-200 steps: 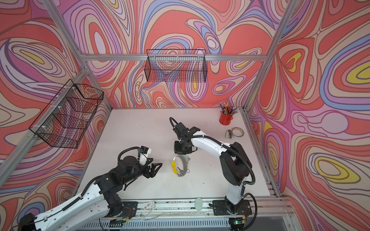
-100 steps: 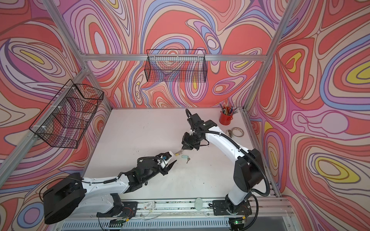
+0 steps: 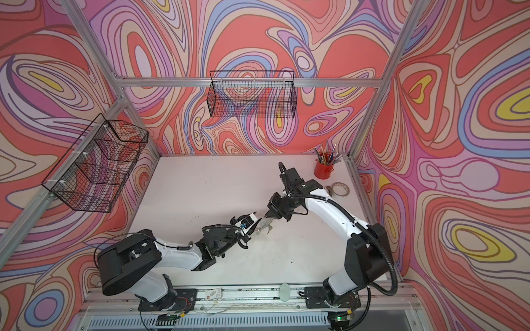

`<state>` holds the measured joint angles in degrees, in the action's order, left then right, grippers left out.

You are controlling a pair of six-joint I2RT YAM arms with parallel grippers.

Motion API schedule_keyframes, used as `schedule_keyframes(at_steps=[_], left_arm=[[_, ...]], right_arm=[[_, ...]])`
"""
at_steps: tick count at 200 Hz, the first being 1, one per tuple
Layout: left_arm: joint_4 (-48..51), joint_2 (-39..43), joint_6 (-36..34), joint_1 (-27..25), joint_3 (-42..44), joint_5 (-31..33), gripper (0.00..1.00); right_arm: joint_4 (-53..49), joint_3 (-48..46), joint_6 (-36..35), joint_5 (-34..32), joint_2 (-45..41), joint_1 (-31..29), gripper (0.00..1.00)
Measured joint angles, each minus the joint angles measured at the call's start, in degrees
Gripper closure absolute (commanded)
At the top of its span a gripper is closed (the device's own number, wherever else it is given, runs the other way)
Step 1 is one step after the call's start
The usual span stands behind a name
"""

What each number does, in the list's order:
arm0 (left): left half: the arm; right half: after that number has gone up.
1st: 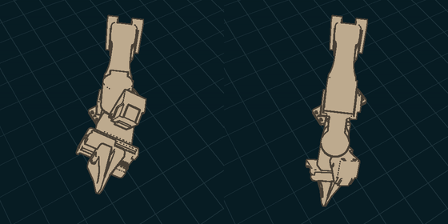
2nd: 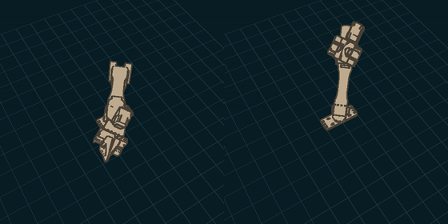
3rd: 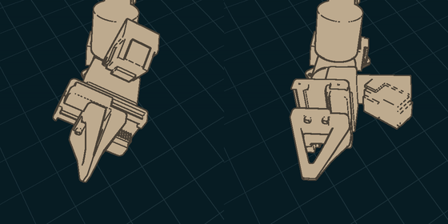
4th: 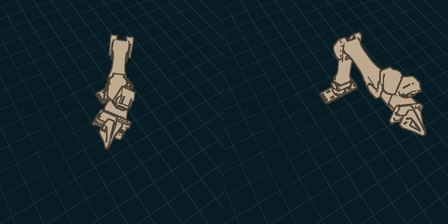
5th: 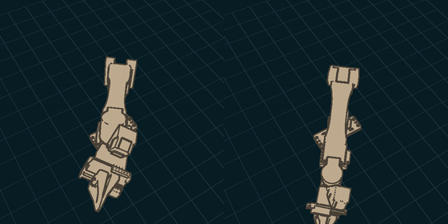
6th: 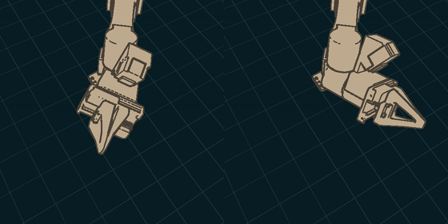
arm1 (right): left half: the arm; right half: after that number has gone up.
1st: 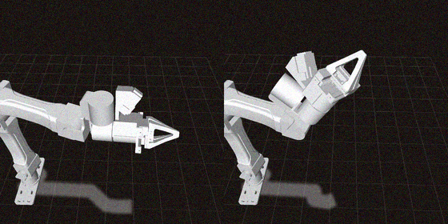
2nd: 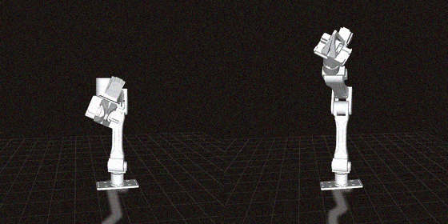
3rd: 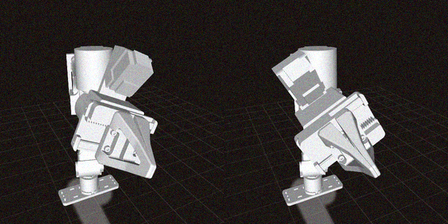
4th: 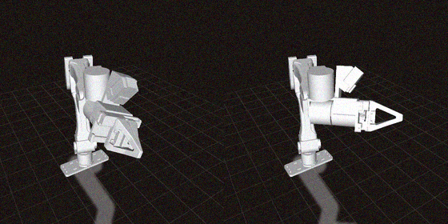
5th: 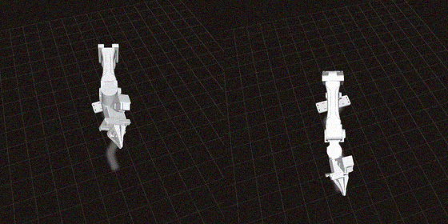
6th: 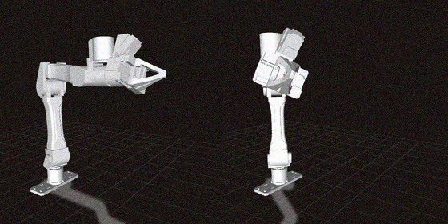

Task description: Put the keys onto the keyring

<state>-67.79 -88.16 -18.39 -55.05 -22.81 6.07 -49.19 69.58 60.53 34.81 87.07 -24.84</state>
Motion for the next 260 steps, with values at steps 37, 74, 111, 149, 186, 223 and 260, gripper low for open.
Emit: schedule_keyframes(at_steps=[37, 74, 111, 149, 186, 223, 260], left_arm=[[3.43, 6.16, 0.09, -0.11, 1.75, -3.41, 0.58], [3.85, 6.84, 3.54, -1.20, 1.75, -5.53, 0.68], [0.09, -0.70, 7.67, -3.23, 1.75, -4.96, 0.62], [-1.49, -7.41, 9.49, -3.37, 0.85, -2.38, 0.59], [-3.19, -10.08, 10.19, -3.39, -1.79, -1.53, 0.60], [-3.87, -12.76, 11.15, -3.41, -3.96, -1.88, 0.62], [-3.96, -13.66, 11.17, -3.41, -5.29, -3.41, 0.67]], right_arm=[[1.14, -1.55, 2.51, 0.00, -0.46, 1.44, 1.00], [2.16, -2.21, 5.09, -0.07, -1.16, 2.34, 1.00], [2.45, -2.73, 6.91, -0.50, -1.46, 2.40, 1.00], [2.38, -3.67, 7.56, -0.96, -1.79, 2.40, 1.00], [1.86, -5.11, 7.56, -1.31, -2.80, 2.43, 1.00], [1.25, -5.11, 7.30, -2.08, -2.80, 2.43, 1.00], [0.81, -5.11, 7.04, -2.49, -2.80, 2.43, 1.00]])
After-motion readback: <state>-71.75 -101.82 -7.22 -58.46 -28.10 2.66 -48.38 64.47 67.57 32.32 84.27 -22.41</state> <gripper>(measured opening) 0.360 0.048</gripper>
